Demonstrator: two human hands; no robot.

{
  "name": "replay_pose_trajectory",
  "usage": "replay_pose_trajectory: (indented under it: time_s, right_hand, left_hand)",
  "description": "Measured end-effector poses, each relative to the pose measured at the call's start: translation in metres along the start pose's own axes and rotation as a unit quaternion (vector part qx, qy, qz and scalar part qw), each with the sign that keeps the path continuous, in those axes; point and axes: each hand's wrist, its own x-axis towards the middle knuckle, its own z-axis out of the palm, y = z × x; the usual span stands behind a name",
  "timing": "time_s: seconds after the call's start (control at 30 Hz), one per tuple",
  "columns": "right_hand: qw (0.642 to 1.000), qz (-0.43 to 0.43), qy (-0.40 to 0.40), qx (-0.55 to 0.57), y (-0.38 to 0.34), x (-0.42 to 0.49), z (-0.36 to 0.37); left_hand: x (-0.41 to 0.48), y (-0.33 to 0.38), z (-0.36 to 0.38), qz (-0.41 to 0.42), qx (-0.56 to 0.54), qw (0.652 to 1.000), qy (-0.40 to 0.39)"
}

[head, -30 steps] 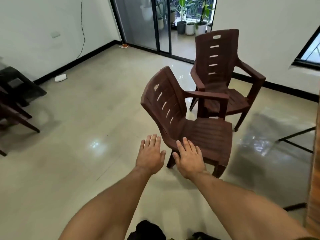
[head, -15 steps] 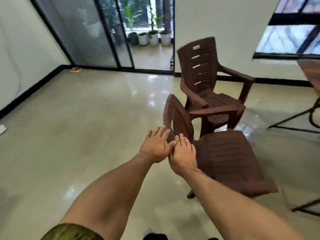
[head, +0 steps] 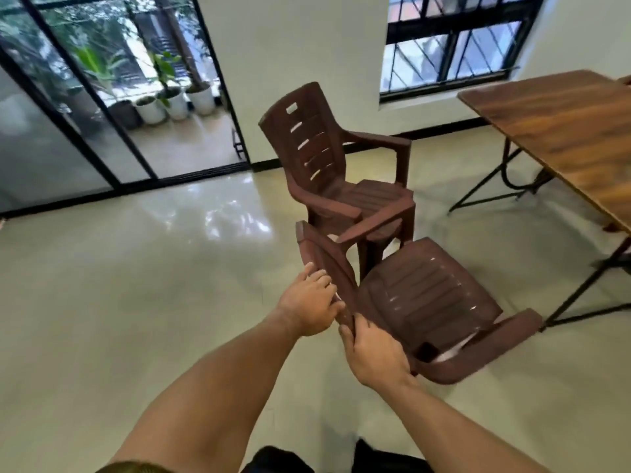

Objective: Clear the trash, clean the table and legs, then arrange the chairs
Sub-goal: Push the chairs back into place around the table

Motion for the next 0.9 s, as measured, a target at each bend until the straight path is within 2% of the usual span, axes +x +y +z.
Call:
replay_pose_trajectory:
  time_s: [0.1, 0.2, 0.43, 0.57, 0.7, 0.77, 0.9]
  right_hand:
    - [0.998, 0.011, 0.039, -0.055, -0.002, -0.005, 0.005]
    - [0.989, 0.06, 0.07, -0.118, -0.016, -0.005, 0.014]
    - [0.983, 0.081, 0.131, -0.102, -0.072, -0.028, 0.066]
    - [0.972, 0.121, 0.168, -0.111, -0.079, -0.028, 0.076]
    - [0.95, 0.164, 0.226, -0.139, -0.04, -0.006, 0.042]
    - [0.939, 0.198, 0.225, -0.166, -0.001, 0.005, 0.014]
    - [0.933, 0.209, 0.238, -0.173, 0.081, 0.0, -0.025]
  left_hand:
    - [0.013, -0.019, -0.007, 0.052, -0.003, 0.999, 0.009]
    - [0.03, -0.035, -0.016, 0.105, -0.013, 0.994, -0.011]
    - [0.022, -0.08, 0.015, 0.175, -0.015, 0.977, -0.118]
    - [0.021, -0.09, 0.029, 0.217, -0.009, 0.972, -0.086]
    - [0.067, -0.062, 0.009, 0.254, -0.002, 0.967, -0.016]
    - [0.1, -0.043, 0.001, 0.279, -0.002, 0.96, 0.017]
    - [0.145, 0.008, -0.006, 0.347, -0.025, 0.938, -0.005]
